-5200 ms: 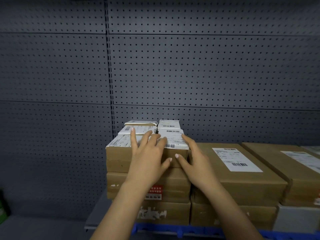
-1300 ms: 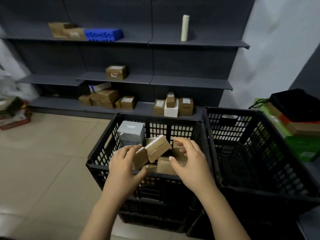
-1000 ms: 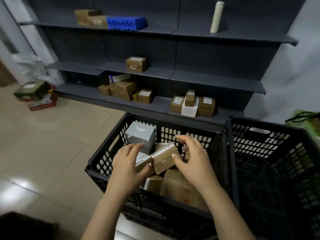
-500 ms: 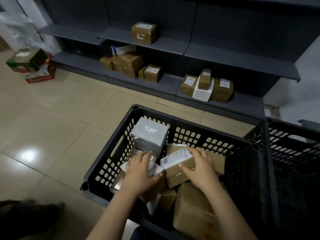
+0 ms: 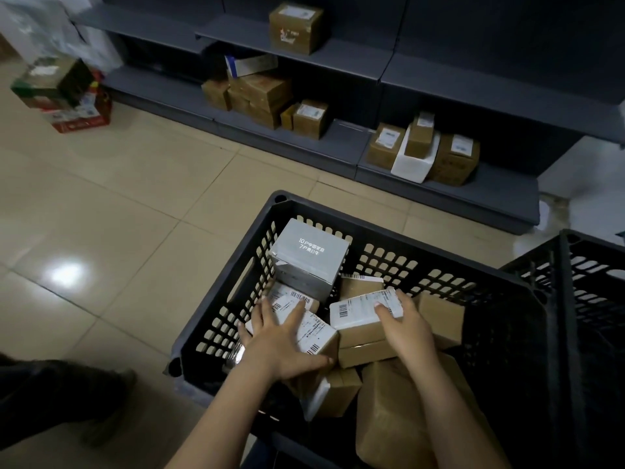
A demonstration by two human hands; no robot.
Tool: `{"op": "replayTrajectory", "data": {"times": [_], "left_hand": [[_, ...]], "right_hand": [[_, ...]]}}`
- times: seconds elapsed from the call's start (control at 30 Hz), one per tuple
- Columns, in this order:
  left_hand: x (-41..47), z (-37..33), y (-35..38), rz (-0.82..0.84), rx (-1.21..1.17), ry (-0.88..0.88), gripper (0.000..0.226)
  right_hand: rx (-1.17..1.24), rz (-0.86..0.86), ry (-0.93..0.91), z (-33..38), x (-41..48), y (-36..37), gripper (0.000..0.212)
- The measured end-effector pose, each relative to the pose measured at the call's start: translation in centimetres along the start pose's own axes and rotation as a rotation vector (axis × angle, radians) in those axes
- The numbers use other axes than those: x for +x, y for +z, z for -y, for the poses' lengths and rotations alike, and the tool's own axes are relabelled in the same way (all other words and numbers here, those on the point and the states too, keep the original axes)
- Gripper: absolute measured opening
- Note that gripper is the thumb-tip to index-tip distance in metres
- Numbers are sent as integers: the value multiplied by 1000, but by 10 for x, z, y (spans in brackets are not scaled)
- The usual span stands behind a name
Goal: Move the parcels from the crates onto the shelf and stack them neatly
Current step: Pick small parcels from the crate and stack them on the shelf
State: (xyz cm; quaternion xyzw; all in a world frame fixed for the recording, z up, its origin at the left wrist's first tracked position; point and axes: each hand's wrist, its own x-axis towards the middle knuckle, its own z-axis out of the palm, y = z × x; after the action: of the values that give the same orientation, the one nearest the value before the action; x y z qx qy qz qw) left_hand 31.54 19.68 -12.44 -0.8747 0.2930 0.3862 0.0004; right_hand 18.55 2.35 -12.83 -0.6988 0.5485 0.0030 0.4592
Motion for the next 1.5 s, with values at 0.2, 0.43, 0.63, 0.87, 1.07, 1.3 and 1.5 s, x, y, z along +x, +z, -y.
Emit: {"op": "replayTrajectory", "data": {"times": [0.2,0.43,0.63,0.87,1.07,1.3,1.5], "left_hand": [[-7,-5,3,-149,-14,2,111],[-27,-19,15,-293,-14,33,111],[-45,-36,26,-379,-25,50,112],[-76,-62,15,-553,-150,226,110],[-101,-95,-15,-732,-137,440,104],[-110,-143,-55,-842,-155,779,103],[-116,-171,-91,-761,-162,1026,104]], "right_hand": [[26,-13,-10,-3,-1,2,62],[135,109,-11,-7,-20,-17,109],[90,69,-191,-31,-39,-39,86],[274,-105,-401,-39,-65,-69,82],[400,-213,-523,-28,-94,-111,86],[496,-437,-556,-19,-122,-162,82],[582,-676,-578,-2,-158,-181,81]]}}
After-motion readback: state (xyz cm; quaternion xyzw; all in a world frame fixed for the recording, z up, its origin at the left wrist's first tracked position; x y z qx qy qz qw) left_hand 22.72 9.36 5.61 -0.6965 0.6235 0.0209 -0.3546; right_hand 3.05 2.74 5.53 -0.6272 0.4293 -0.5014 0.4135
